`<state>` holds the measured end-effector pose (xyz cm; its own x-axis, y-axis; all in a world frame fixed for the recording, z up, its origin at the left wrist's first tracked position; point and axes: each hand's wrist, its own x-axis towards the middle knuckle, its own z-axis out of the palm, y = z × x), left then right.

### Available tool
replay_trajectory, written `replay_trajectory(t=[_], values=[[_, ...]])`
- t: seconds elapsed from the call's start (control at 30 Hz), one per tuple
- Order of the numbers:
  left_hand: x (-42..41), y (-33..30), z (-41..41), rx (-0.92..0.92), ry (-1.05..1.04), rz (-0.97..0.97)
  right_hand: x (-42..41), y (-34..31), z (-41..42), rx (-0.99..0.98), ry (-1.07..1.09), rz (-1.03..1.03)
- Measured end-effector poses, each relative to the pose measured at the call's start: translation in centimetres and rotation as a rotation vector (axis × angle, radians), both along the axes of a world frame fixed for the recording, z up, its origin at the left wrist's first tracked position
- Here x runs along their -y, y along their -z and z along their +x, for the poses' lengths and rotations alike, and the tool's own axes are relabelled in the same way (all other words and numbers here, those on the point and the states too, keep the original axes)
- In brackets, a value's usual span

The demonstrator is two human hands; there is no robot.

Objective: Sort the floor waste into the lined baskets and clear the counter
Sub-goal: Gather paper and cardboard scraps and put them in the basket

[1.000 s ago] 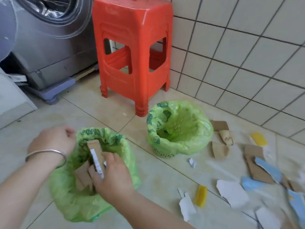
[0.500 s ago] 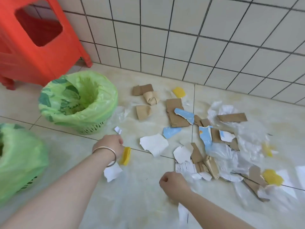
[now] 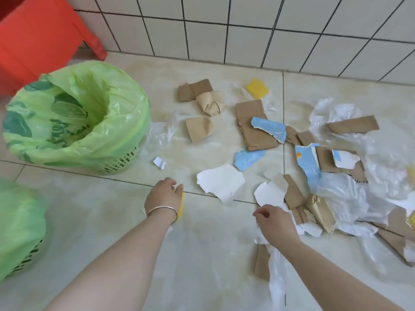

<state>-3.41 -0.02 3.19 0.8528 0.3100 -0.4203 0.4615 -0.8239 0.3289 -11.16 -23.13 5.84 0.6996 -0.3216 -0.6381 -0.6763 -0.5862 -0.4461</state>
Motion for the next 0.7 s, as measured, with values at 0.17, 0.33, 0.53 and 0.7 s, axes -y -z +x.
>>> replay_trajectory(t=[0.17,0.33,0.53,0.7], values=[[6.0,3.4,4.5,-0.042,0.263,-0.023,0.5,2.3,0.4,0.023,0.119,-0.027],[8.7,5.8,5.8,-0.062,0.533,0.212,3.2,3.3,0.6,0.058,0.301,-0.147],[8.9,5.1,7.0,-0.195,0.449,0.046,6.8,3.9,4.6,0.035,0.269,-0.363],[5.8,0.3,8.2,-0.057,0.268,-0.327,6.6,5.8,7.3,-0.123,0.144,-0.480]])
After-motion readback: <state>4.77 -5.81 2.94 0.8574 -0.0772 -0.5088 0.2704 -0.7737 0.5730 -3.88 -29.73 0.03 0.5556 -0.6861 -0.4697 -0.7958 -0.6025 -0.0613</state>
